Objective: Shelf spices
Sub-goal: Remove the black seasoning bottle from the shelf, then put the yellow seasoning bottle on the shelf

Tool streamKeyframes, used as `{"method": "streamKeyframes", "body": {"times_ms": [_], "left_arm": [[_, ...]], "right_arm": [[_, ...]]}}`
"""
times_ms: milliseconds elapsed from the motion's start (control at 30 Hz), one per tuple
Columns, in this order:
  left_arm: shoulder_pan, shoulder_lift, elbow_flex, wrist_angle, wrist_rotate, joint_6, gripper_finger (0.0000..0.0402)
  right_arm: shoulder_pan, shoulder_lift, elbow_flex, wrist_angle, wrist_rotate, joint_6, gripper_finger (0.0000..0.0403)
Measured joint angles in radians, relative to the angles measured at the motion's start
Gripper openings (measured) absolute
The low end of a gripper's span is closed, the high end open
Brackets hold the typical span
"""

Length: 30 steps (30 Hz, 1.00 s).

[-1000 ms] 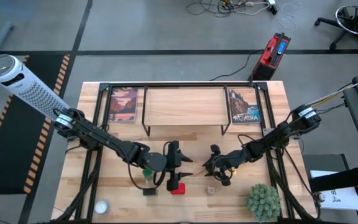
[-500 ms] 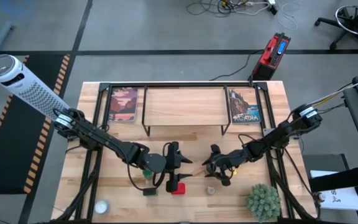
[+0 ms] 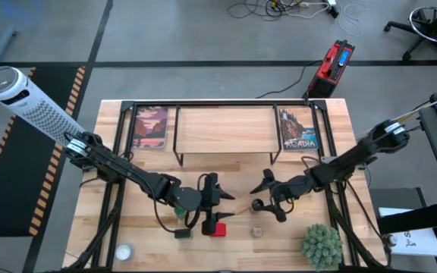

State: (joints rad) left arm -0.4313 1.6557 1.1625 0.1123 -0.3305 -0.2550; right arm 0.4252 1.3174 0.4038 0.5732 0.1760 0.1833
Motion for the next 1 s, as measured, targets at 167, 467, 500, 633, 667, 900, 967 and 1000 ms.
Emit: {"method": "streamKeyframes", "body": {"times_ms": [167, 467, 500, 633, 667, 900, 967, 1000], "left_arm": [[0.0, -0.003, 0.0, 0.005, 0.0, 0.0, 0.0231], [0.0, -0.039, 0.0, 0.004, -0.003, -0.02, 0.0231], [0.0, -0.048, 0.0, 0.005, -0.007, -0.022, 0.0231], [-0.001, -0.083, 0.0, 0.001, -0.012, -0.033, 0.0231], [-0.002, -0.09, 0.0, -0.008, -0.012, -0.036, 0.0231], [-0.006, -0.129, 0.0, -0.047, -0.024, -0.048, 0.0231], [-0.006, -0.137, 0.0, -0.051, -0.027, -0.047, 0.0231], [-0.006, -0.141, 0.0, -0.051, -0.027, -0.042, 0.0231]], "right_arm": [[0.0, -0.104, 0.0, -0.053, 0.015, -0.001, 0.027], [0.0, -0.2, 0.0, -0.173, 0.089, -0.006, 0.0266], [0.0, -0.208, 0.0, -0.174, 0.089, 0.0, 0.0267], [0.0, -0.246, 0.0, -0.175, 0.089, -0.004, 0.027], [0.0, -0.256, 0.0, -0.174, 0.089, -0.012, 0.027], [0.001, -0.336, 0.114, -0.435, 0.116, -0.048, 0.0257], [0.001, -0.349, 0.169, -0.522, 0.118, -0.067, 0.0253], [0.001, -0.352, 0.199, -0.551, 0.119, -0.075, 0.0251]]}}
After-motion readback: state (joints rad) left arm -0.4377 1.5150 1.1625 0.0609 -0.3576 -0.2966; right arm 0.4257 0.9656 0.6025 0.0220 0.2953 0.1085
